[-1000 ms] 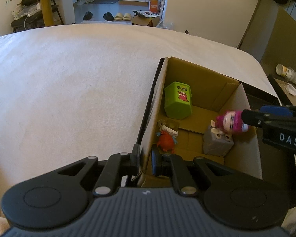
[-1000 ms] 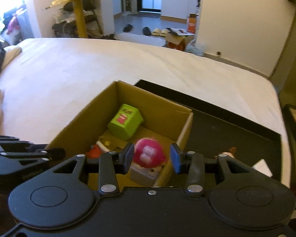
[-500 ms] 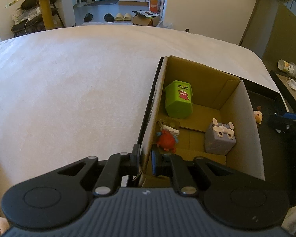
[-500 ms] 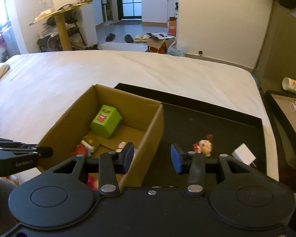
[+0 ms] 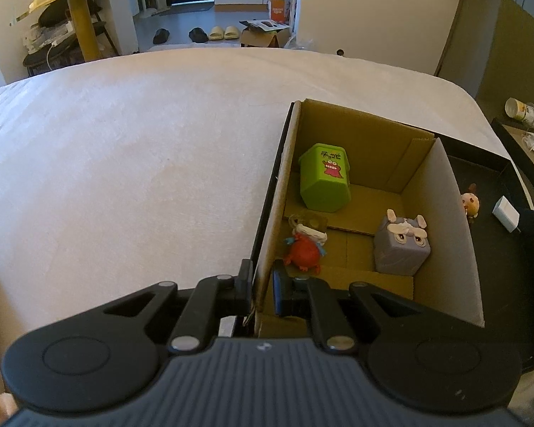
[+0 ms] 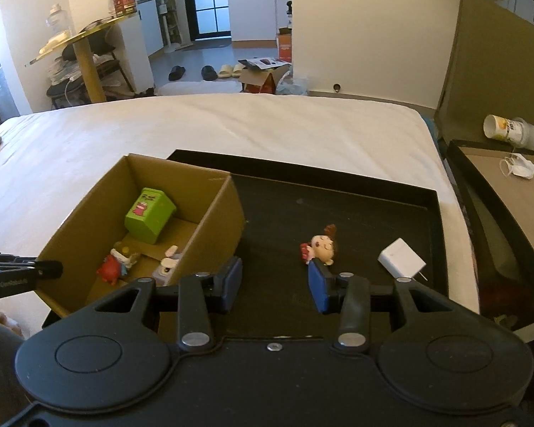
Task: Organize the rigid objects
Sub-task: 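Move the right gripper back over the tray toward the white charger plug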
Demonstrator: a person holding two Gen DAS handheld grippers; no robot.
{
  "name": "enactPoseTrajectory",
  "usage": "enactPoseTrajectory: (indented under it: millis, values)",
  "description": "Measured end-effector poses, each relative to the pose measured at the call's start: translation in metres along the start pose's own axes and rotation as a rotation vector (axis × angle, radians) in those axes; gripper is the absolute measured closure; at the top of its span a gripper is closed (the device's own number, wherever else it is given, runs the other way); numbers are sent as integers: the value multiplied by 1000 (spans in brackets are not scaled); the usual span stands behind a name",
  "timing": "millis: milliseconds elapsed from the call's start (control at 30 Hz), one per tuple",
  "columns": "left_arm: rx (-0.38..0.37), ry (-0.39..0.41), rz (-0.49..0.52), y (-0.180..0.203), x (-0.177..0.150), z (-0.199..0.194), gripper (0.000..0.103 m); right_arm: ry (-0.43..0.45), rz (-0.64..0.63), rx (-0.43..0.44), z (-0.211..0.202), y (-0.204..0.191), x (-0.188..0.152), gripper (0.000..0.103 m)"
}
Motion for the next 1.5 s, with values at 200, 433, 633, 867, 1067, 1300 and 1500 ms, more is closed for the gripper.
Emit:
enactPoseTrajectory:
  millis: [200, 433, 633, 867, 1067, 1300, 1500]
  values:
    - [13, -3, 10, 2, 0, 0, 93, 1, 13, -7, 0, 14, 0, 61]
    - [27, -6, 23, 3, 0, 0, 93, 1, 40, -23, 2, 35, 1, 61]
    - [38, -10, 28, 5, 1, 1, 93, 4, 67, -37, 3, 54, 3, 58]
    - [50, -14, 38, 6, 1, -1, 92, 3, 82, -46, 6, 70, 1, 56]
    - [64, -19, 48, 8, 2, -1, 92, 2, 98, -41, 10, 79, -1, 51]
    - [80, -23, 62, 10, 2, -1, 92, 5, 136, -39, 16, 90, -1, 51]
    - [101, -28, 83, 12, 2, -1, 91, 10, 132, -54, 31, 94, 1, 51]
Point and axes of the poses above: each gripper's, at about its wrist camera, not at the fingertips, and z roughly the way its jaws point, y to its right, x to its top, the point moved 3 cm from there along z, roughly the way its jaws point, and after that the axes turned 14 degrees about z, right-handed, at the moved point
